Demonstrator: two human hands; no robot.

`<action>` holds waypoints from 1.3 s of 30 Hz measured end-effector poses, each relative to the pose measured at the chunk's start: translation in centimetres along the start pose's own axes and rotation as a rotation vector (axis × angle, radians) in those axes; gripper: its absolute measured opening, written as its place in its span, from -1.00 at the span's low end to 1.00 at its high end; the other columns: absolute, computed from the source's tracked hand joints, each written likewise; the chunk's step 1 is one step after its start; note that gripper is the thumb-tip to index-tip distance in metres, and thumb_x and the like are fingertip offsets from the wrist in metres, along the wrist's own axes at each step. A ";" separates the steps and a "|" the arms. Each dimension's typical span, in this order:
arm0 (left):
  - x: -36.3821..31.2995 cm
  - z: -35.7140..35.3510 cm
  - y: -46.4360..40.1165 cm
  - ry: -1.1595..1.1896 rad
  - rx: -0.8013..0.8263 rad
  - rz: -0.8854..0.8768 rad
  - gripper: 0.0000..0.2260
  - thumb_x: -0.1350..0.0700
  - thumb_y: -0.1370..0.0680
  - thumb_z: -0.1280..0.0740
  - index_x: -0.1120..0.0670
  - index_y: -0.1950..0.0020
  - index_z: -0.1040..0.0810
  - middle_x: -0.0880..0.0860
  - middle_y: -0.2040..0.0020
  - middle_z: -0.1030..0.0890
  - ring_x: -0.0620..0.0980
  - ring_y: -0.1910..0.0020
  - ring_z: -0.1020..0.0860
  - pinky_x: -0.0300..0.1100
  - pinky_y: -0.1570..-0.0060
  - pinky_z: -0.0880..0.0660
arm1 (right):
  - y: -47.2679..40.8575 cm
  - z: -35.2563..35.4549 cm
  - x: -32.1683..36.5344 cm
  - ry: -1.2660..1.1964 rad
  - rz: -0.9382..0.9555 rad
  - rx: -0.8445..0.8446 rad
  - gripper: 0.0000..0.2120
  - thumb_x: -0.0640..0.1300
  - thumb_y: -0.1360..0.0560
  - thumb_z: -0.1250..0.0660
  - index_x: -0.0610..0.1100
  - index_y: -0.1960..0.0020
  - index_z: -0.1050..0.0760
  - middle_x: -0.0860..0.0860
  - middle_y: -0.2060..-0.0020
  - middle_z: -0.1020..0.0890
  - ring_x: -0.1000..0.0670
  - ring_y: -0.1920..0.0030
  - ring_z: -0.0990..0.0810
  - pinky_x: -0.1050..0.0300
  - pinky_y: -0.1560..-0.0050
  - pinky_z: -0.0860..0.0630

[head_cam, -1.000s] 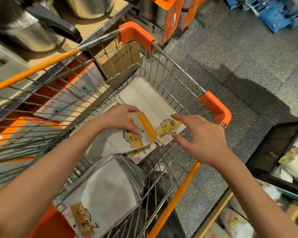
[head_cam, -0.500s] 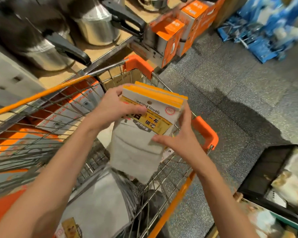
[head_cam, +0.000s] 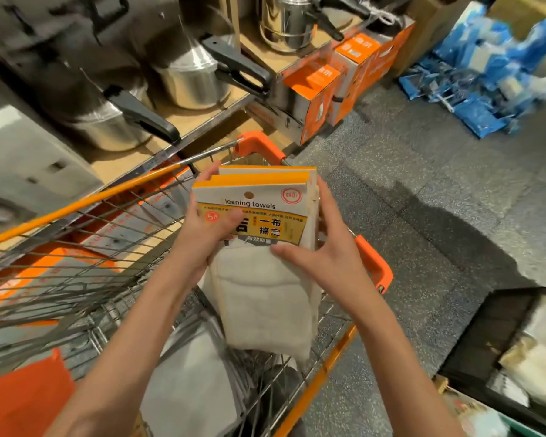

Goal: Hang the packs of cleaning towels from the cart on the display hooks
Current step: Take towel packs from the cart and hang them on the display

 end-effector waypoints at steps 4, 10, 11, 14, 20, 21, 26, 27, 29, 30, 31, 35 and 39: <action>-2.7 -1.3 1.6 -0.053 0.070 -0.005 0.06 -0.31 -0.09 -0.58 -0.18 -0.49 -0.16 -0.02 -0.27 -0.57 0.03 -0.23 -0.56 0.06 -0.17 -0.52 | -0.5 2.3 3.3 -0.174 0.006 -0.081 -0.05 -0.26 -0.30 -0.53 0.15 -0.50 -0.10 0.22 -0.18 -0.56 0.21 -0.16 -0.55 0.13 -0.21 -0.48; -8.3 -3.6 3.2 -0.067 0.100 -0.147 -0.14 -0.16 -0.27 -0.49 -0.32 -0.47 -0.12 -0.05 -0.30 -0.53 0.01 -0.22 -0.56 0.14 -0.16 -0.52 | 0.3 5.7 8.6 -0.234 0.072 -0.072 -0.20 -0.08 -0.29 -0.53 0.18 -0.42 -0.25 0.06 -0.22 -0.57 -0.04 -0.22 -0.55 -0.19 -0.20 -0.49; -9.3 -3.8 3.6 -0.077 0.115 -0.159 -0.17 -0.18 -0.28 -0.48 -0.35 -0.46 -0.12 -0.09 -0.29 -0.54 -0.02 -0.21 -0.57 0.07 -0.11 -0.56 | 0.7 6.1 9.4 -0.242 0.080 -0.080 -0.23 -0.05 -0.28 -0.53 0.18 -0.40 -0.29 0.05 -0.22 -0.57 -0.05 -0.21 -0.56 -0.19 -0.19 -0.50; -12.0 -4.2 4.8 -0.111 0.189 -0.190 -0.21 -0.27 -0.29 -0.44 -0.40 -0.43 -0.12 -0.19 -0.27 -0.52 -0.09 -0.19 -0.57 -0.04 -0.05 -0.59 | 2.1 7.1 11.4 -0.253 0.096 -0.160 -0.31 0.03 -0.22 -0.54 0.22 -0.30 -0.40 0.11 -0.28 -0.46 0.00 -0.24 -0.53 -0.16 -0.21 -0.49; -13.8 -5.4 8.2 -0.105 0.136 -0.223 -0.08 -0.25 -0.25 -0.47 -0.08 -0.50 -0.12 -0.13 -0.16 -0.55 -0.35 -0.06 -0.57 -0.35 0.01 -0.54 | 7.1 7.1 14.5 -0.125 0.122 -0.334 -0.40 -0.02 -0.25 -0.54 0.22 -0.19 -0.35 0.13 -0.15 -0.43 0.20 -0.12 -0.49 0.28 -0.11 -0.48; -13.2 -5.4 9.4 -0.087 0.175 -0.182 -0.09 -0.26 -0.26 -0.46 -0.12 -0.50 -0.13 -0.09 -0.21 -0.56 -0.22 -0.12 -0.59 -0.18 -0.07 -0.57 | 8.2 6.9 14.3 -0.135 0.114 -0.357 -0.44 -0.07 -0.27 -0.56 0.19 -0.12 -0.34 0.06 -0.14 -0.48 0.15 -0.10 -0.51 0.27 -0.07 -0.48; -11.5 -5.9 14.8 -0.009 0.265 -0.070 -0.29 -0.08 -0.41 -0.40 -0.13 -0.51 -0.18 0.02 -0.29 -0.55 0.06 -0.20 -0.58 0.03 -0.09 -0.57 | 13.2 6.4 13.1 -0.164 0.014 -0.384 -0.67 -0.09 -0.31 -0.50 -0.06 0.08 -0.37 -0.16 -0.08 -0.53 -0.02 -0.04 -0.56 0.24 0.04 -0.51; -11.6 -6.4 15.4 -0.005 0.270 -0.072 -0.31 -0.05 -0.43 -0.40 -0.14 -0.50 -0.18 0.00 -0.29 -0.56 0.06 -0.21 -0.57 0.04 -0.11 -0.56 | 14.1 6.6 13.1 -0.163 0.000 -0.399 -0.70 -0.07 -0.33 -0.49 -0.07 0.09 -0.39 -0.16 -0.08 -0.53 -0.01 -0.04 -0.56 0.23 0.02 -0.51; -12.1 -7.5 16.5 -0.006 0.273 -0.075 -0.34 -0.02 -0.45 -0.39 -0.20 -0.49 -0.19 -0.04 -0.29 -0.56 0.03 -0.22 -0.57 0.10 -0.17 -0.53 | 15.6 7.5 13.4 -0.168 -0.014 -0.443 -0.76 -0.04 -0.35 -0.48 -0.01 0.12 -0.43 -0.11 -0.06 -0.57 0.01 -0.02 -0.58 0.11 -0.03 -0.54; -12.4 -8.1 16.8 -0.010 0.279 -0.078 -0.34 -0.03 -0.45 -0.38 -0.22 -0.48 -0.19 -0.06 -0.29 -0.55 0.02 -0.23 -0.56 0.11 -0.18 -0.52 | 16.3 8.2 13.6 -0.172 -0.016 -0.465 -0.78 -0.03 -0.36 -0.48 0.01 0.13 -0.44 -0.09 -0.05 -0.58 0.00 -0.02 -0.59 0.03 -0.06 -0.54; -12.6 -8.7 17.0 -0.016 0.294 -0.082 -0.34 -0.04 -0.44 -0.39 -0.24 -0.48 -0.19 -0.08 -0.29 -0.55 0.00 -0.23 -0.56 0.09 -0.18 -0.53 | 17.1 8.9 13.7 -0.174 -0.016 -0.484 -0.79 -0.03 -0.36 -0.47 0.01 0.13 -0.45 -0.08 -0.03 -0.60 -0.01 -0.01 -0.60 -0.04 -0.08 -0.54; -12.6 -12.0 18.7 -0.054 0.388 -0.082 -0.27 -0.17 -0.35 -0.45 -0.34 -0.44 -0.19 -0.14 -0.26 -0.56 -0.07 -0.18 -0.59 0.04 -0.13 -0.56 | 21.1 11.7 13.6 -0.179 0.011 -0.565 -0.86 -0.05 -0.40 -0.46 0.01 0.12 -0.50 -0.01 0.03 -0.65 -0.02 0.01 -0.62 -0.02 -0.01 -0.57; -12.0 -16.9 22.0 -0.137 0.512 -0.128 -0.19 -0.29 -0.28 -0.42 -0.36 -0.45 -0.12 -0.20 -0.35 -0.46 -0.09 -0.30 -0.49 0.10 -0.31 -0.40 | 27.6 14.5 12.9 -0.240 0.040 -0.715 -0.82 -0.06 -0.40 -0.44 -0.06 0.04 -0.54 0.05 0.08 -0.69 0.04 0.07 -0.66 0.12 0.09 -0.61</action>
Point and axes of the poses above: each hand's wrist, its own y-axis away from the middle knuckle, its own z-axis out of the back of the hand, x = y × z, the point moved 1 cm from there along -y, towards the middle knuckle
